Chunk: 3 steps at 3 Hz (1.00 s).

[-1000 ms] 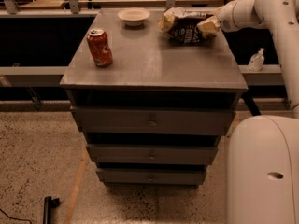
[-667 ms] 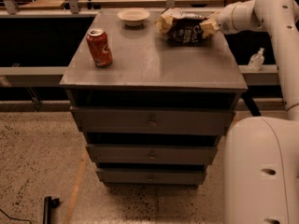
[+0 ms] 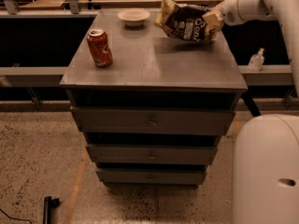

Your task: Move brown chip bag near coke can

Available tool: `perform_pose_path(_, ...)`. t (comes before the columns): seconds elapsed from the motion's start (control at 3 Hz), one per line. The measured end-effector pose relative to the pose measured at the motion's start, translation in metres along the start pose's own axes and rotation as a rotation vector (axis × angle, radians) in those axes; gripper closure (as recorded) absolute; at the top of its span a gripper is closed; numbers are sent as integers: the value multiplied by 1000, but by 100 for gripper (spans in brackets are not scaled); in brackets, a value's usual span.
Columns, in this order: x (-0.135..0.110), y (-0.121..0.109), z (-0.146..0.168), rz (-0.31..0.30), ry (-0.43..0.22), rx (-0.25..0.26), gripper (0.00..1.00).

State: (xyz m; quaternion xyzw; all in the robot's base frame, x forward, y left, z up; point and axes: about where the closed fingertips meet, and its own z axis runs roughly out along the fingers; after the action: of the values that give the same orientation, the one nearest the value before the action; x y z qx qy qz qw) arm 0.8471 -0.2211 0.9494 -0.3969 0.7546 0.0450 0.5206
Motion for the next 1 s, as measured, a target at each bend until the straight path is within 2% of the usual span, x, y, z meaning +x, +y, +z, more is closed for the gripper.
perform_pose_path(0.33, -14, 20, -25, 50, 34, -9, 100)
perform_pose_path(0.67, -3, 41, -16, 58, 68, -47, 100)
perform_pose_path(1.0, -2, 42, -15, 59, 69, -49, 100)
